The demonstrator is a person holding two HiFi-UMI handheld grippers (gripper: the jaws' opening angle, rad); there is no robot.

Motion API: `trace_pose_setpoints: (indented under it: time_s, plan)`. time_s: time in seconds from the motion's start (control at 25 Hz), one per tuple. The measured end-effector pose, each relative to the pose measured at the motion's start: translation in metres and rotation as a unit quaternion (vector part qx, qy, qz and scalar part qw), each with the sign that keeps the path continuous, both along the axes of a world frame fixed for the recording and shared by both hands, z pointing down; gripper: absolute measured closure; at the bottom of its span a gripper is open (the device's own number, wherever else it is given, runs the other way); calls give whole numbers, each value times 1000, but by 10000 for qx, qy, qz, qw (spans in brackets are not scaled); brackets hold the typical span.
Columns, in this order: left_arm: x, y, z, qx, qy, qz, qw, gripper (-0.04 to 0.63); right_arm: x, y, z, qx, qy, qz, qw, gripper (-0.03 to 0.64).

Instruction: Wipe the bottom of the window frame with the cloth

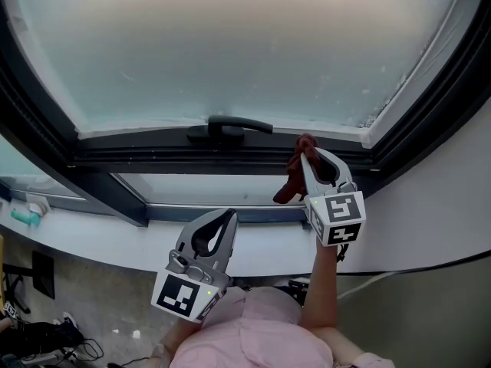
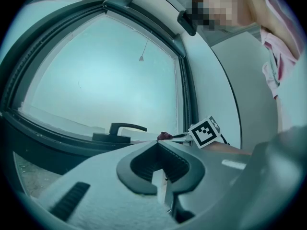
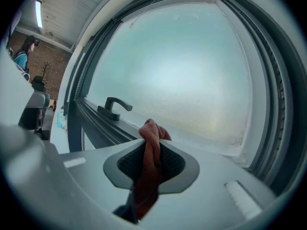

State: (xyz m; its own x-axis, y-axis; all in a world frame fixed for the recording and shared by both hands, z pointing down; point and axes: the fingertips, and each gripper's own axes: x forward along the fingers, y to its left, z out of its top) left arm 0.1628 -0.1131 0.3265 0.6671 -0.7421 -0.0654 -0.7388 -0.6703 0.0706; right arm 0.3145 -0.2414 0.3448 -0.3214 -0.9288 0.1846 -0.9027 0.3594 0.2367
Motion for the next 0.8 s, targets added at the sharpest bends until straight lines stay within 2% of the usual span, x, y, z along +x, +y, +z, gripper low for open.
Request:
trace_pose_setpoints:
  time_s: [0.8]
  plan:
    - [11,-8,-11,132,-21,192,9997,597,28,-1,2,-120,-28,229,9997,549]
